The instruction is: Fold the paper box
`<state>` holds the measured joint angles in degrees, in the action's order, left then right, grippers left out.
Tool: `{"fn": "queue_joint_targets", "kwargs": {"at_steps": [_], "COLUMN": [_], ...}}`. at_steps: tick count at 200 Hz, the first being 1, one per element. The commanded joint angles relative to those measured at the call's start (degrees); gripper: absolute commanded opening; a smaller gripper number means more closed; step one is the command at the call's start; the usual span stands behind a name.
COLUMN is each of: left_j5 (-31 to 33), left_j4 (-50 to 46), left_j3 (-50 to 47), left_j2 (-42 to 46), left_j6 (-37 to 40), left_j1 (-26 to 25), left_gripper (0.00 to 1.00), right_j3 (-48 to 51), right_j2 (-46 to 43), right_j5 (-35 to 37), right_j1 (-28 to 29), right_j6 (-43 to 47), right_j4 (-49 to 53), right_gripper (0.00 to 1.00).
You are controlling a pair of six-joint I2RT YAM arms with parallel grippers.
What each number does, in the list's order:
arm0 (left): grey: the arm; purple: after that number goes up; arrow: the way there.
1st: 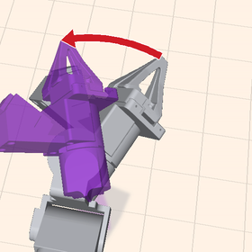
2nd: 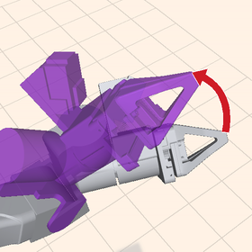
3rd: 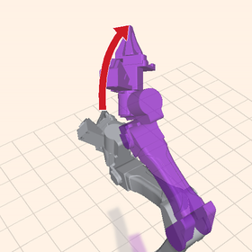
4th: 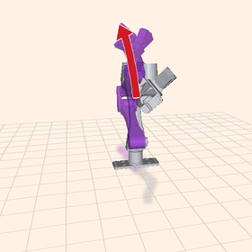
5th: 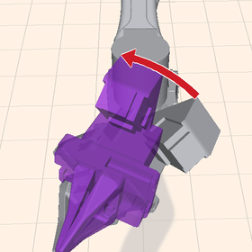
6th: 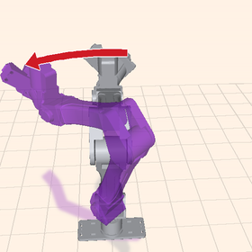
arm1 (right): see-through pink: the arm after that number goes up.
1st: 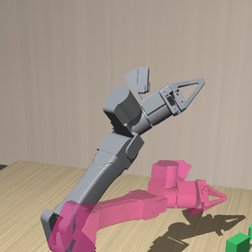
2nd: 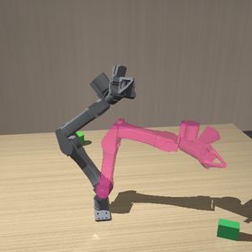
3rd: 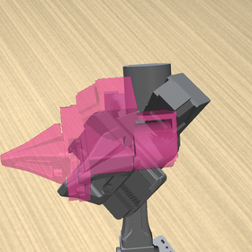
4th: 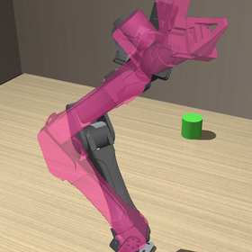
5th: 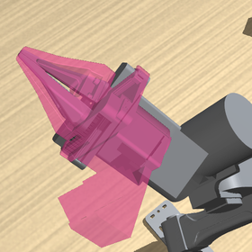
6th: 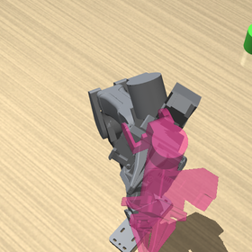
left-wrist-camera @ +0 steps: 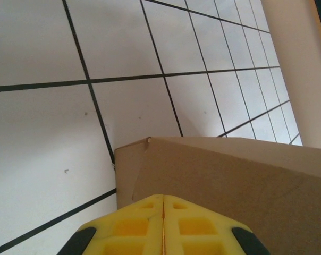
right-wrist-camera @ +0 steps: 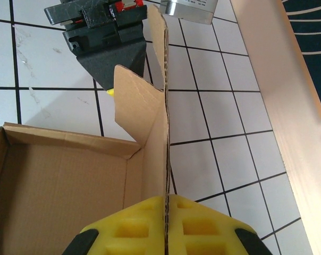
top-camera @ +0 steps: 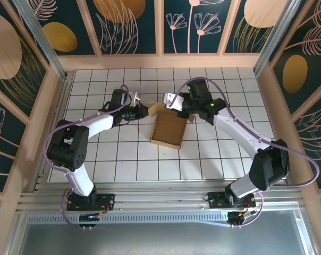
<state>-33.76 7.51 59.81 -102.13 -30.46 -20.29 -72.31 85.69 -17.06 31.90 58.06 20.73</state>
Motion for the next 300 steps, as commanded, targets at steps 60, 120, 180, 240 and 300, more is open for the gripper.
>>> {"fn": "queue_joint_targets", "kwargs": {"at_steps": [60, 120, 180, 240, 300], "left_j5": [0.4, -2.8, -10.1, -12.2, -13.9], "left_j4": [3.2, -0.9, 4.4, 4.9, 7.9], "left_j3": [-3.7, 3.2, 0.6, 3.7, 4.0], "left_j2": [5.6, 0.0, -0.7, -3.8, -5.3], "left_j6": [4.2, 4.5, 5.3, 5.4, 3.0], "left_j1": [-0.1, 0.2, -0.8, -3.6, -6.1], "left_gripper": [0.20, 0.12, 0.06, 0.06, 0.06], "right_j3": [-1.8, -1.5, -1.3, -1.7, -1.0], "right_j2": [1.2, 0.9, 1.1, 1.5, 1.6], "right_j5": [-1.1, -1.3, -1.6, -2.5, -2.6], "right_j1": [-0.2, -0.2, -0.2, -0.3, -0.2], "right_j6": [-0.3, -0.4, -0.4, -0.9, -1.0], "right_j4": [1.4, 1.5, 1.4, 1.3, 1.2], "right_gripper": [0.05, 0.05, 0.05, 0.05, 0.05]}}
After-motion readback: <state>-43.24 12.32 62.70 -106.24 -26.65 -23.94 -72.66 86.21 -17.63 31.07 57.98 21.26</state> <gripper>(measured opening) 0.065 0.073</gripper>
